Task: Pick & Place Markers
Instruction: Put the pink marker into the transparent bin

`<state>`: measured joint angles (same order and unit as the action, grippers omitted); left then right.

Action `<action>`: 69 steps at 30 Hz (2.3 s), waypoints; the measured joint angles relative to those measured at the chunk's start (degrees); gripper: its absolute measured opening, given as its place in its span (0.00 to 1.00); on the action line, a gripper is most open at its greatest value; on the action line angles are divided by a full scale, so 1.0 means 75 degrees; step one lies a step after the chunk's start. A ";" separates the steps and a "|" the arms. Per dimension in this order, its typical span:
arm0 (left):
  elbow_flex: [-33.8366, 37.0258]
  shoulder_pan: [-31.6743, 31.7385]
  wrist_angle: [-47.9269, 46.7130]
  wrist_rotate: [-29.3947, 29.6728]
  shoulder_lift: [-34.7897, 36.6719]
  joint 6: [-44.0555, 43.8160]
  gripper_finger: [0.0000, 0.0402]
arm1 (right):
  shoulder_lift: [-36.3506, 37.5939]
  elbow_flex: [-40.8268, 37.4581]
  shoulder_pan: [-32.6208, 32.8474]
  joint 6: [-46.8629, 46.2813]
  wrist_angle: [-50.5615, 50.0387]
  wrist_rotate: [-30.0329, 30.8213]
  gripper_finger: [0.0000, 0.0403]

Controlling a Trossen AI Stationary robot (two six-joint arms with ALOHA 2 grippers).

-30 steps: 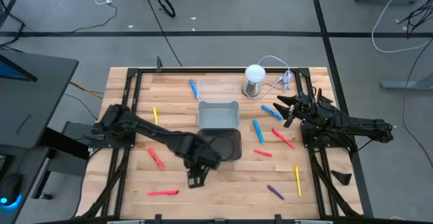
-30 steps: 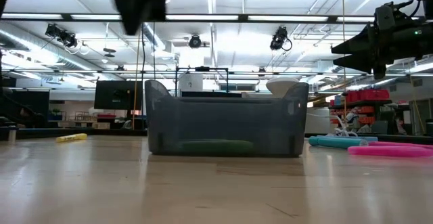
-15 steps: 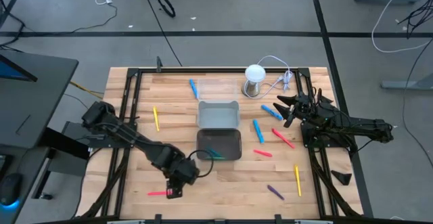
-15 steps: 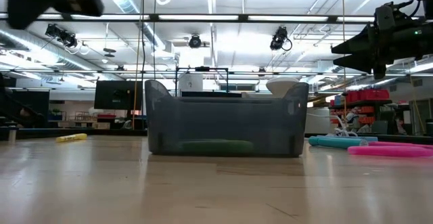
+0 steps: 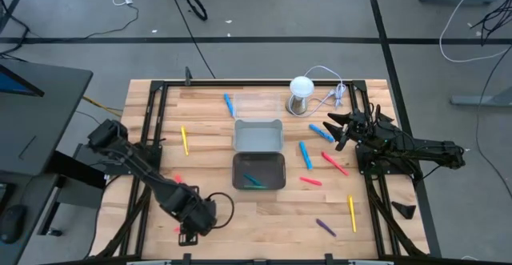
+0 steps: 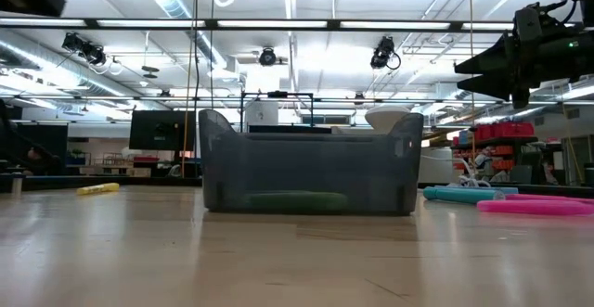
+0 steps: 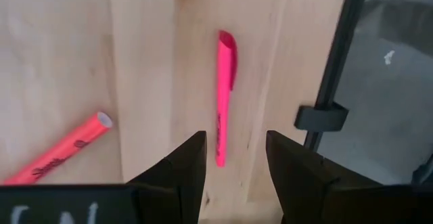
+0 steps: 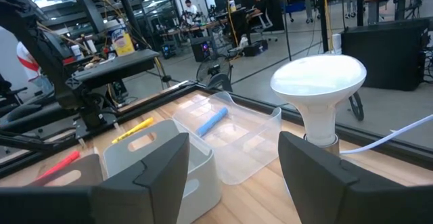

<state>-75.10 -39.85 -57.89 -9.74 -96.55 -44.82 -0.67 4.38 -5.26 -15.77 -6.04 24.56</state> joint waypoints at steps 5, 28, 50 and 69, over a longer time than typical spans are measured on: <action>0.0314 -0.0294 0.0134 -0.0112 0.0003 -0.0191 0.40 | 0.0000 0.0000 0.0000 0.0000 -0.0003 0.0000 0.57; 0.1104 -0.0635 0.1809 -0.0108 -0.0023 -0.1000 0.40 | 0.0000 0.0000 -0.0003 -0.0001 0.0000 0.0000 0.57; 0.1586 -0.0803 0.2240 0.0530 -0.0838 -0.1269 0.40 | 0.0000 0.0000 -0.0002 -0.0001 0.0000 0.0000 0.57; 0.1574 -0.0721 0.2355 0.0822 -0.1215 -0.1157 0.31 | 0.0003 0.0000 -0.0003 -0.0001 0.0000 0.0000 0.57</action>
<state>-63.29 -45.26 -40.23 -3.57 -105.67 -53.49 -0.65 4.38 -5.28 -15.78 -6.04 24.56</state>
